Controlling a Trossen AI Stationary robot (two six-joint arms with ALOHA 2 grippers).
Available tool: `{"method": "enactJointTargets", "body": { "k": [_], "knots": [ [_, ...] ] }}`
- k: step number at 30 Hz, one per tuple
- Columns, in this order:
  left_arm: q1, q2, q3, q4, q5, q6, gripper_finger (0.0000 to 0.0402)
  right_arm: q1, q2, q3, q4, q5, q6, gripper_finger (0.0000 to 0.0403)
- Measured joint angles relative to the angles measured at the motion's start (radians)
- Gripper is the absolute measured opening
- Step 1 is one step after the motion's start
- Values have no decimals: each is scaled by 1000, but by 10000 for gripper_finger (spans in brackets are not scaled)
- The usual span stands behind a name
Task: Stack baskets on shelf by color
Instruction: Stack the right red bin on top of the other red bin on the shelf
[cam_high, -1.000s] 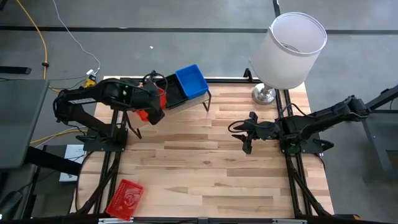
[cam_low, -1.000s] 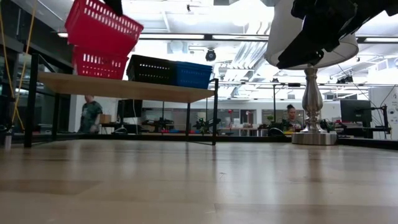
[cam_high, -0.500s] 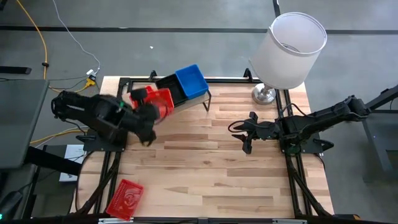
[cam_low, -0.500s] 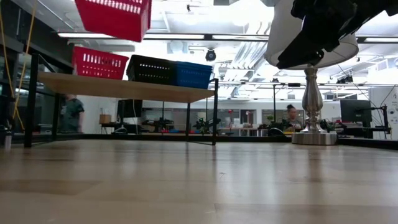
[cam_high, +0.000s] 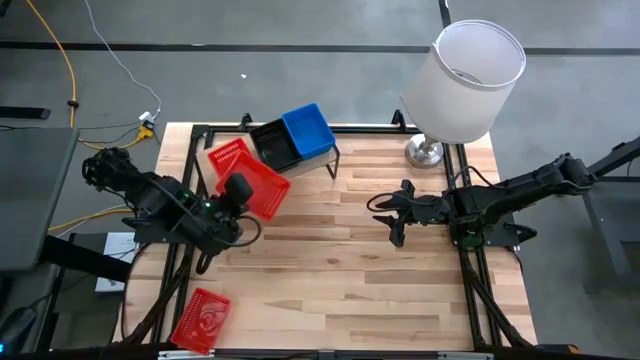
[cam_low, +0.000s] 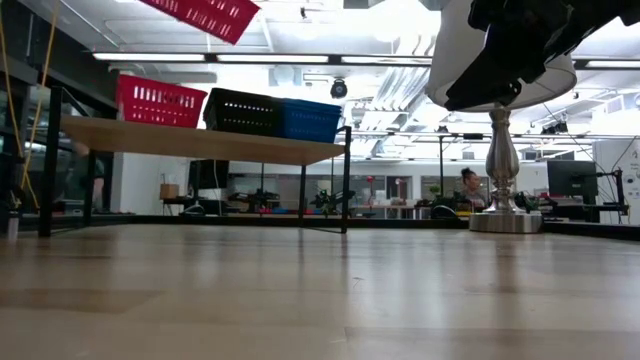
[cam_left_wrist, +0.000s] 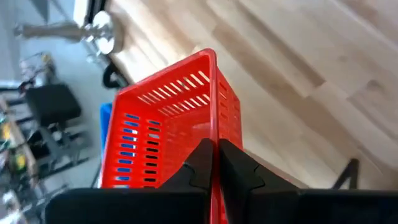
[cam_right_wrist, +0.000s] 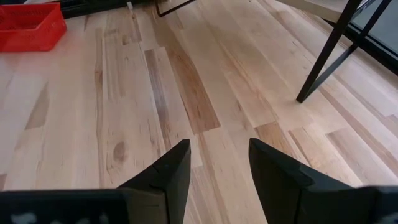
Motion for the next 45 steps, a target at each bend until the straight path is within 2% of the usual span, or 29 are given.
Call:
{"method": "enactJointTargets", "body": {
  "k": [7, 11, 19, 23, 27, 35, 41, 45],
  "knots": [
    [81, -10, 0, 1, -89, -24, 4, 0, 0, 0, 0, 2, 18, 151],
    [128, -74, -14, 3, -73, -20, 2, 0, 0, 0, -1, 2, 18, 151],
    [144, -336, -297, -2, -45, -22, 1, 0, 0, 0, 0, 19, -28, 151],
    [133, -412, -371, 0, 23, -12, 1, 0, 0, 0, 0, 66, -28, 151],
    [140, -468, -411, 0, 58, 61, 1, 0, 0, 0, 0, 93, -28, 151],
    [157, -529, -459, 10, 94, 135, 1, 0, 0, 0, 4, 96, 60, 151],
    [159, -545, -505, 118, 104, 265, 1, 0, 0, 0, 3, 104, 102, 151],
    [174, -546, -529, 121, 134, 284, 1, 0, 0, 0, 3, 129, 108, 151]
  ]
}}
